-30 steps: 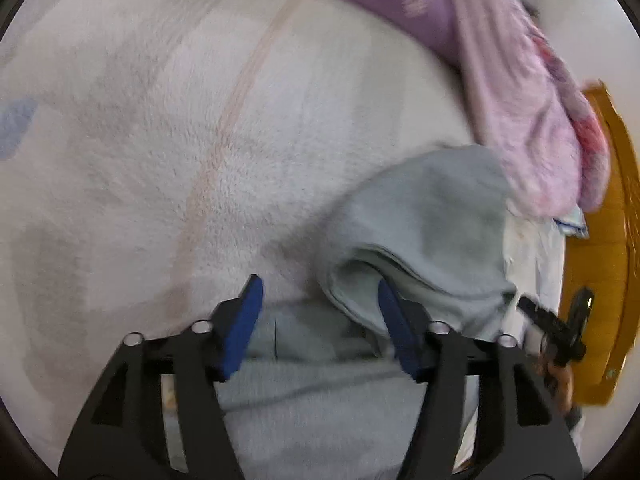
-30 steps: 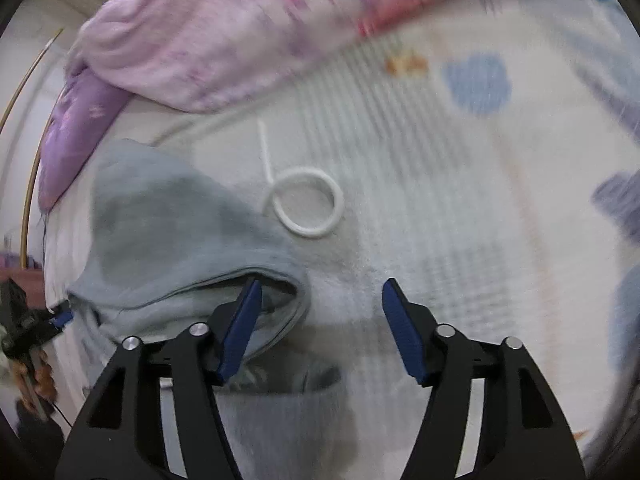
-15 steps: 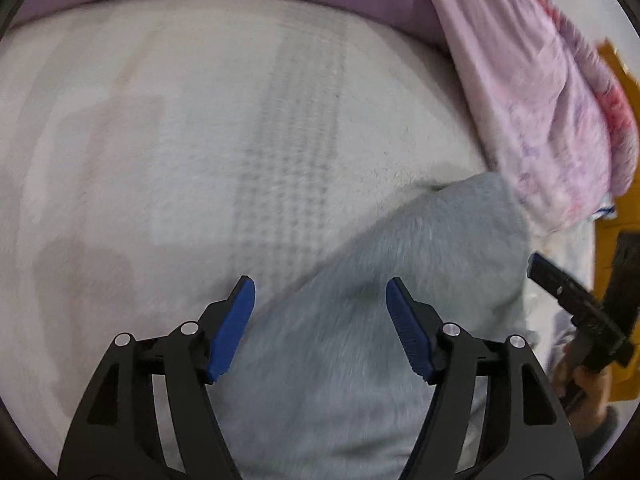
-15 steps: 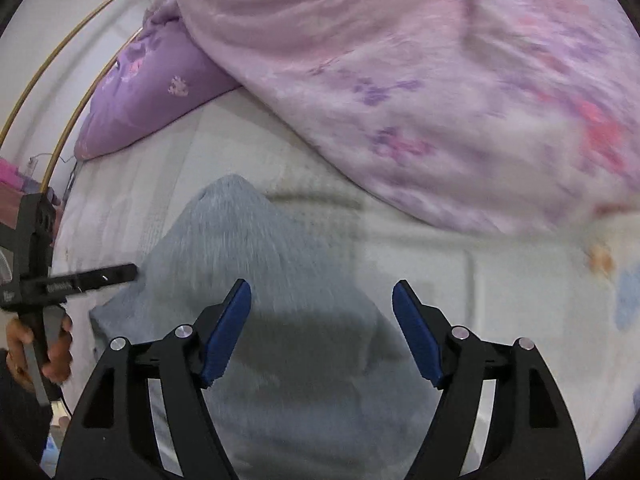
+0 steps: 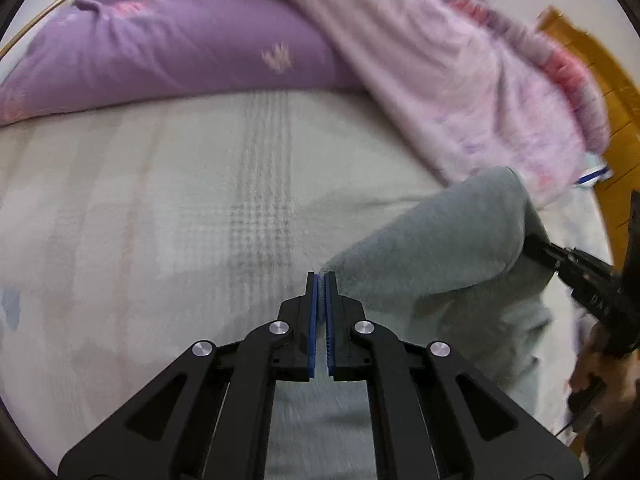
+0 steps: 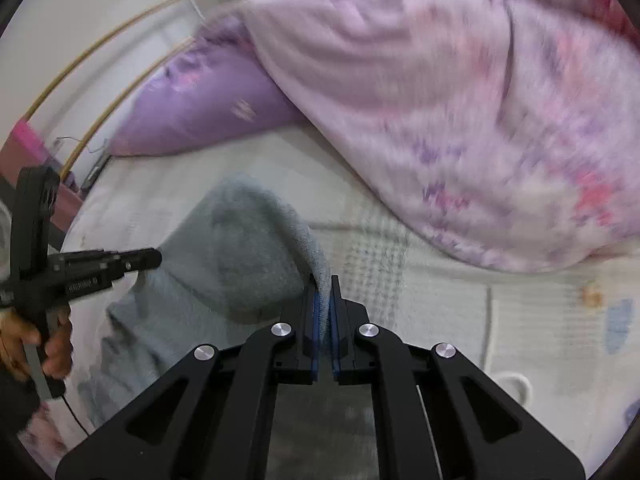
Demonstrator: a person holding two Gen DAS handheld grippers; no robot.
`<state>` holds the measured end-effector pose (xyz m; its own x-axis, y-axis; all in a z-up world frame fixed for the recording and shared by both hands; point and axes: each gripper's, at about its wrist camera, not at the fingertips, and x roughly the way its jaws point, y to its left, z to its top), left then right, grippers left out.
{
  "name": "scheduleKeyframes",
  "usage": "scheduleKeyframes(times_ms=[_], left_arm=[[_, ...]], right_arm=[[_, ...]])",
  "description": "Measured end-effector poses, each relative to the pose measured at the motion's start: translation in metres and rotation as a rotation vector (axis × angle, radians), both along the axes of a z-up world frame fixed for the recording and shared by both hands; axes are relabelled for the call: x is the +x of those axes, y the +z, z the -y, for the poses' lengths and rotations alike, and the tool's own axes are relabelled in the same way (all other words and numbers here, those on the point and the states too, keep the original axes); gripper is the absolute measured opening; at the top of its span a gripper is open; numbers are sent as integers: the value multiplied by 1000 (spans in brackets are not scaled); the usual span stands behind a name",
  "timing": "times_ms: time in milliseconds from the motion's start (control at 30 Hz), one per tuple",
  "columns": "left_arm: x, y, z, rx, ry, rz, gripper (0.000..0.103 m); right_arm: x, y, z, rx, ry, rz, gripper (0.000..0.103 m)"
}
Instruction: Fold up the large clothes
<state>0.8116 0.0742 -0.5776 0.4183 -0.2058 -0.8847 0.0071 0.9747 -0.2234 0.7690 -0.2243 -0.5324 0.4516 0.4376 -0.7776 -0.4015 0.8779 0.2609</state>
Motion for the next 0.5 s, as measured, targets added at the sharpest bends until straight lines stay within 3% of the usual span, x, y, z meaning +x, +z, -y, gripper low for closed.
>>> scheduleKeyframes(times_ms=[167,300,333,500], left_arm=[[-80,27,7,-25,18,36,3],[-138,18,11,-62,80,-19,3],[-159,8,12,-83,93,-58,3],[-236,-29,8,-166,208,-229,5]], right_arm=[[-88,28,-9,-49,16,100,4],[-163,22,-13,-68,-7,73,4],[-175,15,-14,-83,-11,60,4],[-228,-39,-6,-99,-99,-174,8]])
